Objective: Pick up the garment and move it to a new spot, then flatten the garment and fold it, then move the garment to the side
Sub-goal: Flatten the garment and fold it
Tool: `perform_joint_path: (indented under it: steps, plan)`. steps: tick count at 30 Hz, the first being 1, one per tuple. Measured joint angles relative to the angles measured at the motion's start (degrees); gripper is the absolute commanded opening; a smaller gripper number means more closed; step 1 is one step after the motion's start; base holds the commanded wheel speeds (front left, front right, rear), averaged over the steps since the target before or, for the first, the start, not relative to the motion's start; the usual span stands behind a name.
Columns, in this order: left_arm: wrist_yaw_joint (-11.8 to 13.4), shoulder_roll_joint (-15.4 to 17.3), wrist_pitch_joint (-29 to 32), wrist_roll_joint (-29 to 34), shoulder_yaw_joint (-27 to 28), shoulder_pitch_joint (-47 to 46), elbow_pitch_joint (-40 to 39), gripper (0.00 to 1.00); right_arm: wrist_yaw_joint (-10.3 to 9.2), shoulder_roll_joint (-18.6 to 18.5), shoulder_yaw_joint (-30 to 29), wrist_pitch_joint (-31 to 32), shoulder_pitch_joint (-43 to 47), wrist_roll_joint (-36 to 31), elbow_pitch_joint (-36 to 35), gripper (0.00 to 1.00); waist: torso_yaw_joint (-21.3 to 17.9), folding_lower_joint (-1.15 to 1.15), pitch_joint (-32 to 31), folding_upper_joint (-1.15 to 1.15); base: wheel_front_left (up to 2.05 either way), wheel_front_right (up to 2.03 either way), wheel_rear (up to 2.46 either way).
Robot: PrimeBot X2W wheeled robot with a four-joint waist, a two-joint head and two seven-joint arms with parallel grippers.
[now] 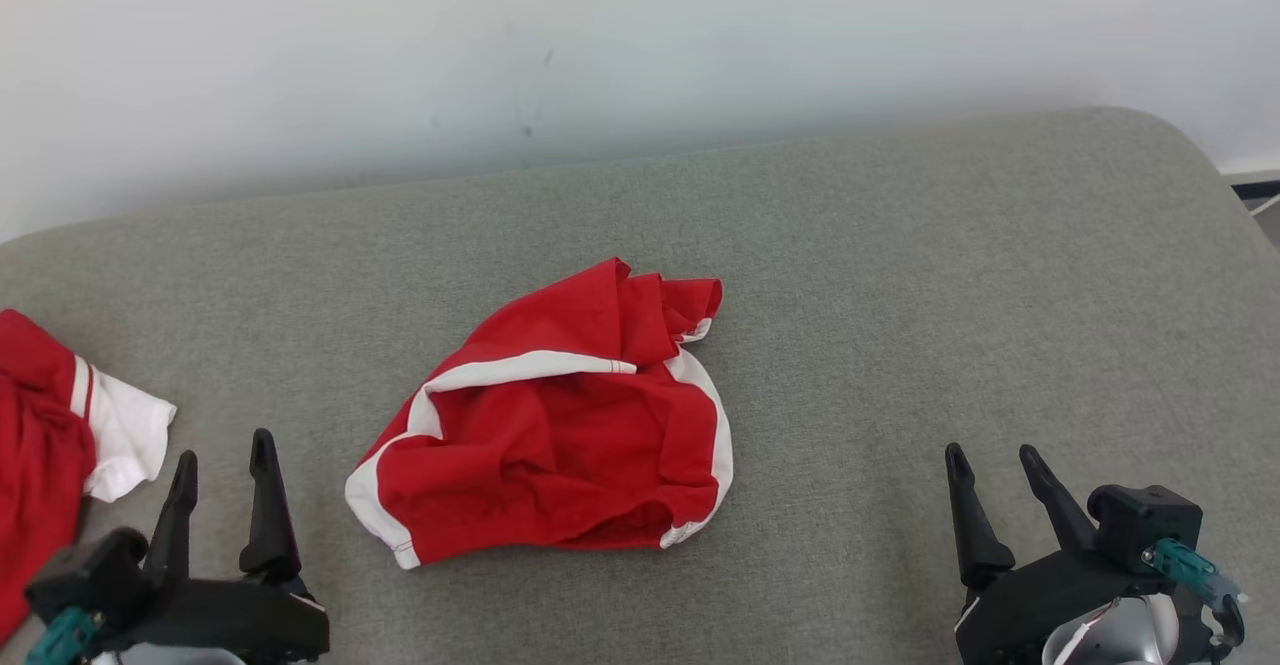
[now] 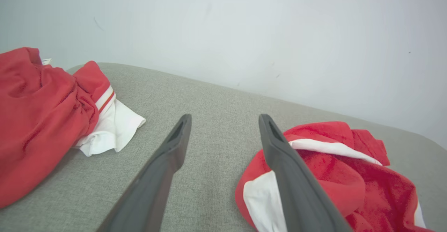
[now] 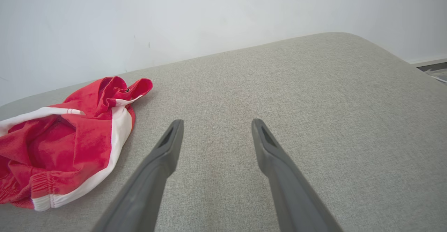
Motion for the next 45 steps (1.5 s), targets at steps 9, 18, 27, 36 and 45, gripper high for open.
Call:
perform_joint_path:
  steps: [9,18,27,36,45]
  plan:
    - [-1.2,-2.9,-4.9,0.2,-5.1,5.7,-7.1,1.00,0.00,0.1,-1.1,-1.2,0.7,1.0,0.2,1.00,2.3,0.00,-1.9,0.00,0.00,0.00,0.00]
    - [-5.1,0.6,-3.7,1.5,-8.8,9.8,-6.6,1.00,0.02,0.0,-1.1,-2.1,1.1,1.0,0.8,1.00,4.8,0.00,-3.8,0.00,0.00,0.00,0.00]
    - [-6.5,1.7,0.2,2.1,-11.5,11.1,-2.1,1.00,0.78,0.1,1.4,-2.0,0.9,0.9,1.2,1.00,5.2,0.00,-5.0,0.00,0.00,0.00,0.00]
    - [-8.2,-0.9,4.7,1.3,-13.7,5.5,4.7,1.00,0.86,-0.2,1.6,-1.5,0.9,0.4,0.0,1.00,2.9,0.00,-4.1,0.00,0.00,0.00,0.00]
    - [-9.1,-3.7,6.8,-2.7,-11.2,1.0,10.0,1.00,0.86,-0.5,1.0,-1.4,0.8,0.4,-0.3,1.00,0.6,0.00,-1.9,0.00,0.00,0.00,0.00]
